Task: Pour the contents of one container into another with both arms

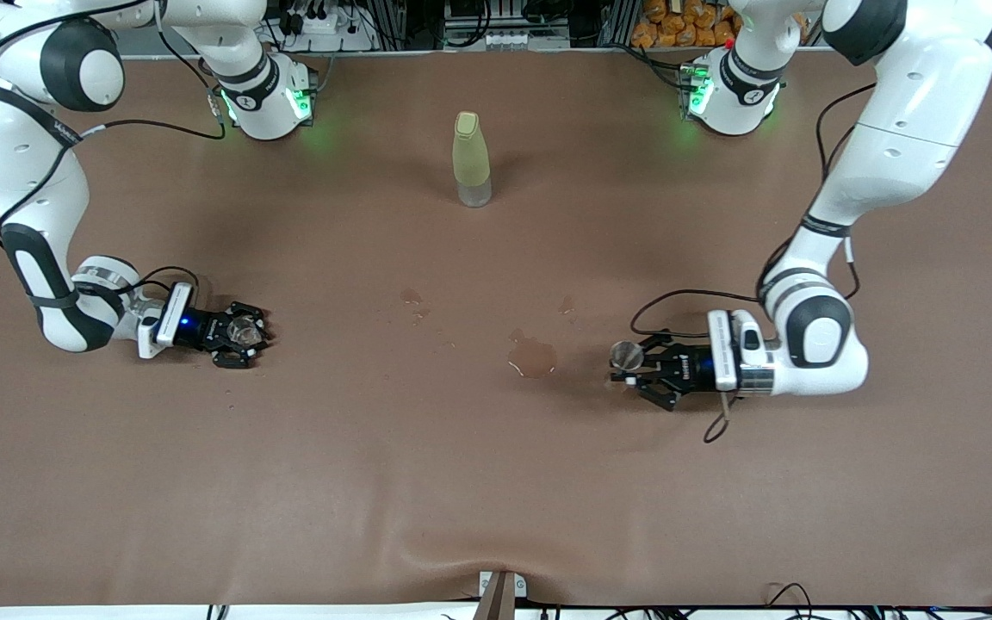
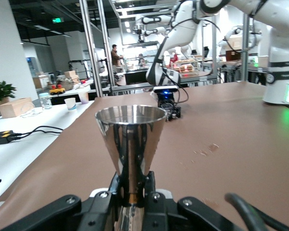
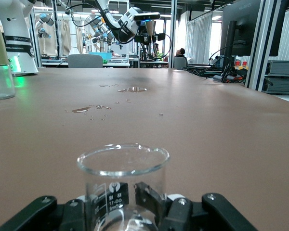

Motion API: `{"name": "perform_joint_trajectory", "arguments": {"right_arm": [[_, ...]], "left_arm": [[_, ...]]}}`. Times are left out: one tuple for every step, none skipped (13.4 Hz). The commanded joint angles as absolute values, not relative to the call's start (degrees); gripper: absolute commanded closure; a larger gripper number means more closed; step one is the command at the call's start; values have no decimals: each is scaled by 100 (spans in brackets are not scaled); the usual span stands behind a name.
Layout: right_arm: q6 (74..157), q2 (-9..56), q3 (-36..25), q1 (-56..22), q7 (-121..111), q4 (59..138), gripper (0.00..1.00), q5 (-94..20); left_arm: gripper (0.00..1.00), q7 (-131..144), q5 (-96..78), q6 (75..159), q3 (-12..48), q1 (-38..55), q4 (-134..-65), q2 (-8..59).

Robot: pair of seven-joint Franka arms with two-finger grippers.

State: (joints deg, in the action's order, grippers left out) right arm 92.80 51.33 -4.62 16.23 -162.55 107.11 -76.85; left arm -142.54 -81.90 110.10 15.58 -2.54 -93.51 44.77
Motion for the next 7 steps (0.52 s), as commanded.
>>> {"name": "perform_joint_trajectory", "arguments": {"right_arm": [[9246, 5318, -510, 1503, -17948, 10767, 100, -7884], [9237, 5265, -510, 1486, -17843, 10767, 100, -7875], [9229, 5204, -510, 1451, -17711, 10767, 100, -7875], [9168, 5134, -510, 1441, -17527, 10767, 100, -7849], [9115, 5046, -518, 1389, -17334, 10767, 100, -7814], [9097, 4941, -519, 1380, -17088, 10767, 100, -7787], [9010, 4826, -519, 1362, -16851, 10767, 100, -7735]], "left_arm": [[100, -14203, -8796, 11389, 1521, 148, -9378, 4465], [100, -14203, -8937, 11504, 1521, 280, -9378, 4465], [100, -14203, -9069, 11609, 1512, 386, -9378, 4482], [100, -14203, -9175, 11636, 1512, 500, -9378, 4552], [100, -14194, -9289, 11654, 1512, 597, -9378, 4596], [100, -14203, -9368, 11707, 1512, 693, -9378, 4649], [100, -14212, -9387, 11768, 1503, 781, -9378, 4658]]}}
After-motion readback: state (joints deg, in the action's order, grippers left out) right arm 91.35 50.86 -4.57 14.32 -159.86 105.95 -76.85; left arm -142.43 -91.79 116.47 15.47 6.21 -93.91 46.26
